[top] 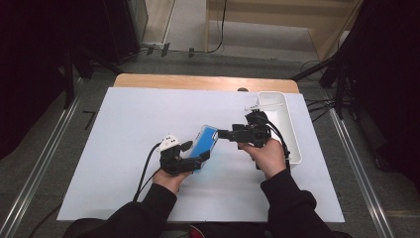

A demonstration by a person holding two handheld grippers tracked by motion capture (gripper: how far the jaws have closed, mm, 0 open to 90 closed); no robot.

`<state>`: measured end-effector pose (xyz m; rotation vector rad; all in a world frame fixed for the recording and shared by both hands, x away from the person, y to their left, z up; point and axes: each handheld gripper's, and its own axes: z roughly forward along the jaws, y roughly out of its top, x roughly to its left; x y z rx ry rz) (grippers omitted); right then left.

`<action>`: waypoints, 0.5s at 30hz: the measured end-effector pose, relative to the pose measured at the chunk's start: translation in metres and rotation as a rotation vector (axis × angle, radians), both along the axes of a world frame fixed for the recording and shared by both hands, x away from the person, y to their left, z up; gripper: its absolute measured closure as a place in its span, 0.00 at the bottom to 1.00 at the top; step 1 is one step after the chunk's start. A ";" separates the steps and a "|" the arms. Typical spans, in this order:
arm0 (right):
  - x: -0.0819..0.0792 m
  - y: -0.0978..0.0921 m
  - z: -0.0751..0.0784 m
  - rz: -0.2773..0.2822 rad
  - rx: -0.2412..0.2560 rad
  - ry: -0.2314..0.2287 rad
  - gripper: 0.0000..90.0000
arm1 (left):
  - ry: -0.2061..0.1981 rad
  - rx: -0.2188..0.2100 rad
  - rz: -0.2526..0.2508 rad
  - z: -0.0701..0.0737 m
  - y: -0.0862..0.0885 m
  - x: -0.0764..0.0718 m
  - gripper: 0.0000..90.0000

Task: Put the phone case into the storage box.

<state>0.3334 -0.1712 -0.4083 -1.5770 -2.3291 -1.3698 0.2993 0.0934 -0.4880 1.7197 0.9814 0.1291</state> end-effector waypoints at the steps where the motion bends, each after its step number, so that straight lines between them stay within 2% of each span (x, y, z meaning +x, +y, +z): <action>1: 0.001 0.000 0.000 -0.001 0.001 0.007 0.27 | -0.002 -0.001 0.001 0.000 0.000 0.000 0.18; 8: 0.005 0.007 -0.002 0.001 0.006 0.029 0.27 | 0.000 -0.034 0.009 0.001 -0.001 0.000 0.18; 15: 0.009 0.010 -0.007 0.007 0.031 0.056 0.27 | -0.024 -0.026 -0.001 0.000 -0.004 -0.003 0.18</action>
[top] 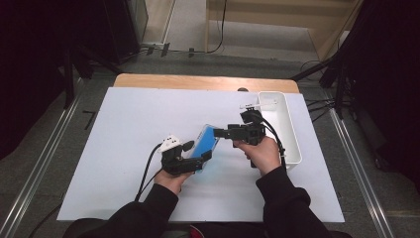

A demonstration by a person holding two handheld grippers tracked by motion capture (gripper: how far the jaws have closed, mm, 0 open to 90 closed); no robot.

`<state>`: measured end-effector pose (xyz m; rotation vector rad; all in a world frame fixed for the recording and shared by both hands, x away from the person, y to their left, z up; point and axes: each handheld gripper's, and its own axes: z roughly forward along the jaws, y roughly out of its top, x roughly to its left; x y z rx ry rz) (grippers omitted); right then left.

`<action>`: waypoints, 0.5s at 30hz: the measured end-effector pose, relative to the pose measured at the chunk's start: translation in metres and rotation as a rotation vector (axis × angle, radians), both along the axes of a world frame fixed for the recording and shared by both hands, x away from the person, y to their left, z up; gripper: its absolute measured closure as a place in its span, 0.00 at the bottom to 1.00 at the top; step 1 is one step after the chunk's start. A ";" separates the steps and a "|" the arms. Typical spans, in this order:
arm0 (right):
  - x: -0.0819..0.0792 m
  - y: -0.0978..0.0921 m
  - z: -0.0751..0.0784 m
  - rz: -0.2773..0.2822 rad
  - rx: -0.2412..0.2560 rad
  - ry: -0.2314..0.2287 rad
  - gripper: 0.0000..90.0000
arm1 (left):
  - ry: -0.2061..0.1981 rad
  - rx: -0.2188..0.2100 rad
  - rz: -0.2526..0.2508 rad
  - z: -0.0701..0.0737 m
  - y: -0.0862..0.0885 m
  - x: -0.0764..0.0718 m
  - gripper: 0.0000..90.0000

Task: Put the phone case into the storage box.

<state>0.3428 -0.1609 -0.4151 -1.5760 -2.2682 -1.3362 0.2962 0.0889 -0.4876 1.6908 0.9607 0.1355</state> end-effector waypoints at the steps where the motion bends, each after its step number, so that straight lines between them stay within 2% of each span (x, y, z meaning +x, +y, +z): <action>1: 0.000 0.000 0.000 0.000 0.000 0.000 0.27 | 0.000 0.000 0.000 0.000 0.000 0.000 0.18; 10: 0.004 0.003 -0.009 -0.022 0.010 0.031 0.33 | -0.020 0.004 0.009 0.000 -0.002 -0.003 0.18; 12: 0.005 0.004 -0.009 -0.022 0.016 0.039 0.38 | -0.023 0.004 0.017 -0.001 -0.002 -0.004 0.18; 15: 0.006 0.007 -0.008 -0.027 0.037 0.084 0.45 | -0.029 0.008 0.026 -0.001 -0.003 -0.005 0.18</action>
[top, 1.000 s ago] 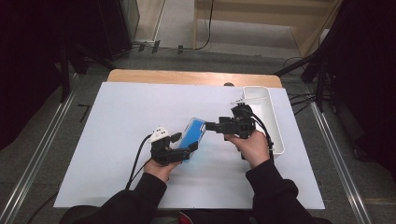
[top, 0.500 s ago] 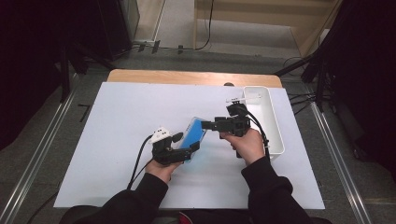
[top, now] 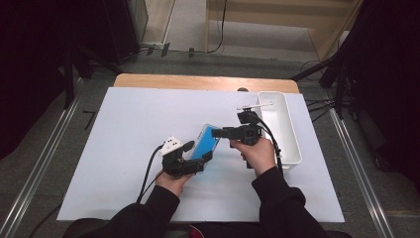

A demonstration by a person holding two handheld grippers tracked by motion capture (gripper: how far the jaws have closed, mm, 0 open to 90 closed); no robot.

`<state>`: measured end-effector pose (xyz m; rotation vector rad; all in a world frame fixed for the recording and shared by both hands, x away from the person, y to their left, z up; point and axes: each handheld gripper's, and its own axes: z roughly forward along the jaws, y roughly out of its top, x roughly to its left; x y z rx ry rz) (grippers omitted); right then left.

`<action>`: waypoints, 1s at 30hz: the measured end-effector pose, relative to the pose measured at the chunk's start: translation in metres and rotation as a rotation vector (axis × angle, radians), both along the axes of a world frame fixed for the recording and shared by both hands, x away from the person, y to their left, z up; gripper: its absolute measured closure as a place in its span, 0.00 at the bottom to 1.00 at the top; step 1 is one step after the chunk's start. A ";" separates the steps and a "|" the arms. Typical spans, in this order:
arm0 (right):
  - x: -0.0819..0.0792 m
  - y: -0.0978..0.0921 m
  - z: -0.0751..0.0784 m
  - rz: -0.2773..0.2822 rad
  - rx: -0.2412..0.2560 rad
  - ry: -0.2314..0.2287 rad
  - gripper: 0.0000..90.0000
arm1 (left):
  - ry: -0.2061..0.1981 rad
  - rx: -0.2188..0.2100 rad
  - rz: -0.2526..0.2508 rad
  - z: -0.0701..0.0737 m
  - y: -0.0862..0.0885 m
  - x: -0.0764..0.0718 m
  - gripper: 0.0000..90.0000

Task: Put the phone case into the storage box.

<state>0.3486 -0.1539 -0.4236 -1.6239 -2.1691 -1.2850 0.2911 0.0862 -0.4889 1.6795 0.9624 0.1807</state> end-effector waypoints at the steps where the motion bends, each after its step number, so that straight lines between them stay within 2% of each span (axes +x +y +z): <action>1: 0.000 0.001 0.000 0.000 0.005 0.008 0.48 | 0.003 -0.001 0.001 0.000 0.000 0.000 0.18; 4: 0.002 0.003 0.000 -0.008 -0.003 0.024 0.55 | -0.002 -0.009 0.011 0.000 -0.001 -0.002 0.18; 7: 0.003 0.003 0.000 -0.007 0.012 0.054 0.62 | 0.002 -0.017 0.012 0.000 0.000 -0.002 0.18; 11: 0.002 0.004 0.000 0.006 0.007 0.032 0.76 | 0.000 -0.028 0.025 0.000 0.000 -0.003 0.18; 14: 0.002 0.003 0.001 -0.002 0.023 0.031 0.78 | -0.019 -0.016 0.031 0.000 -0.002 -0.004 0.18; 17: 0.002 0.002 0.002 -0.002 0.043 0.038 0.81 | -0.018 -0.013 0.027 -0.001 -0.002 -0.004 0.18; 19: 0.002 0.003 0.002 -0.004 0.044 0.045 0.81 | -0.010 -0.017 0.025 -0.002 -0.003 -0.004 0.18; 21: 0.001 0.003 0.003 -0.004 0.048 0.050 0.82 | -0.013 -0.001 0.020 -0.002 -0.003 -0.004 0.18; 27: -0.001 0.005 0.006 -0.012 0.034 0.041 0.84 | -0.027 -0.009 0.016 -0.004 -0.003 -0.004 0.18; 30: -0.001 0.005 0.007 -0.008 0.049 0.039 0.84 | -0.030 -0.015 0.011 -0.004 -0.003 -0.003 0.18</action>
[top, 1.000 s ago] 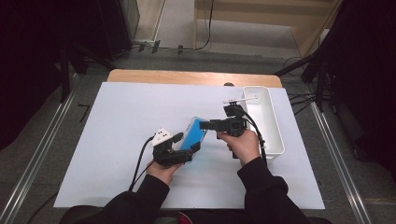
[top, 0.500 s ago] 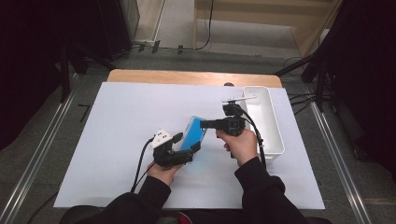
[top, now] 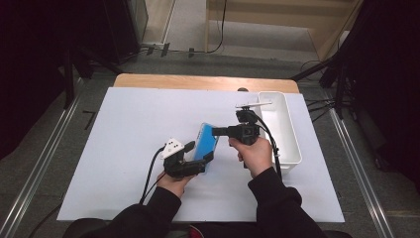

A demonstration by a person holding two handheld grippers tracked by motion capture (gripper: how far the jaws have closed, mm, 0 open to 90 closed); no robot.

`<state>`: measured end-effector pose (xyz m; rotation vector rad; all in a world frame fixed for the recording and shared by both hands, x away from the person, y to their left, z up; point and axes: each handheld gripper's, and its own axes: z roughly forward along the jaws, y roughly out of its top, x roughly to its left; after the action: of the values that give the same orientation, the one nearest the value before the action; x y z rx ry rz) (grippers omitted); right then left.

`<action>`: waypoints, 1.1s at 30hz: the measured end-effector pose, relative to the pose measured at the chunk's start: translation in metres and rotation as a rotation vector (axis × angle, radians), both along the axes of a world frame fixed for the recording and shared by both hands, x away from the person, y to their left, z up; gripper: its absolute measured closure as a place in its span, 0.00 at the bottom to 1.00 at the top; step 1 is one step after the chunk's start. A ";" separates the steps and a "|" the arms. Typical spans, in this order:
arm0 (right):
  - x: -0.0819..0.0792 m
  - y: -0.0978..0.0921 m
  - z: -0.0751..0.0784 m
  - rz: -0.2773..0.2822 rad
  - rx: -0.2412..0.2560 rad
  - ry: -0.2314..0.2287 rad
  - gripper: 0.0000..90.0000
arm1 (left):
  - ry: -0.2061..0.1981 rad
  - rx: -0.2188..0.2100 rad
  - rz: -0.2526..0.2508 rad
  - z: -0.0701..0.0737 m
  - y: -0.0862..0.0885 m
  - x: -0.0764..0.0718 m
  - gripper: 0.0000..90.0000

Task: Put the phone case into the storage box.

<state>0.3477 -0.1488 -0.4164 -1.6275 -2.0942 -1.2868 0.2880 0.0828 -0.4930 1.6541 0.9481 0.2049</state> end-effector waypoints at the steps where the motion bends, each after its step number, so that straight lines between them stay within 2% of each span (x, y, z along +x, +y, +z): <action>1: -0.001 0.000 0.001 -0.003 -0.001 0.009 0.85 | -0.002 0.001 0.000 0.000 0.000 0.000 0.18; 7: -0.002 0.001 0.004 0.009 -0.014 0.008 0.86 | 0.003 0.016 -0.007 0.001 -0.001 -0.001 0.18; 10: -0.003 0.002 0.005 0.014 -0.017 0.001 0.86 | 0.029 0.005 -0.016 0.004 -0.001 -0.001 0.18; 11: -0.003 0.001 0.006 0.015 -0.018 -0.001 0.86 | 0.028 0.001 -0.016 0.005 -0.002 -0.001 0.15; 13: -0.004 0.002 0.006 0.020 -0.019 -0.001 0.86 | 0.021 0.029 -0.015 0.008 -0.003 -0.001 0.12; 15: -0.004 0.002 0.006 0.022 -0.019 -0.005 0.86 | 0.016 0.029 -0.022 0.009 -0.003 -0.001 0.12; 17: -0.005 0.001 0.007 0.024 -0.019 -0.010 0.86 | 0.028 0.028 -0.024 0.011 -0.003 0.000 0.12; 18: -0.005 0.001 0.008 0.025 -0.020 -0.012 0.86 | 0.030 0.042 -0.022 0.012 -0.003 0.000 0.12; 20: -0.007 0.000 0.010 0.029 -0.031 -0.038 0.86 | 0.019 0.073 -0.013 0.016 -0.002 -0.001 0.16; 24: -0.009 0.000 0.014 0.030 -0.074 -0.112 0.86 | 0.043 0.072 -0.026 0.021 -0.002 0.001 0.16; 27: -0.011 -0.001 0.018 0.024 -0.115 -0.153 0.86 | 0.067 0.068 -0.040 0.023 -0.002 0.003 0.16; 29: -0.012 -0.002 0.019 0.019 -0.127 -0.173 0.86 | 0.077 0.082 -0.051 0.024 -0.002 0.004 0.16; 30: -0.013 -0.003 0.020 0.020 -0.133 -0.180 0.86 | 0.088 0.087 -0.056 0.024 -0.002 0.005 0.16; 32: -0.013 -0.005 0.021 0.021 -0.132 -0.203 0.86 | 0.135 0.102 -0.077 0.023 -0.003 0.009 0.16; 33: -0.013 -0.007 0.021 0.027 -0.132 -0.217 0.86 | 0.142 0.105 -0.080 0.022 -0.002 0.010 0.16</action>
<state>0.3345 -0.1554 -0.3954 -1.5652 -2.3661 -1.3992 0.2978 0.0810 -0.4707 1.8189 0.9890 0.0849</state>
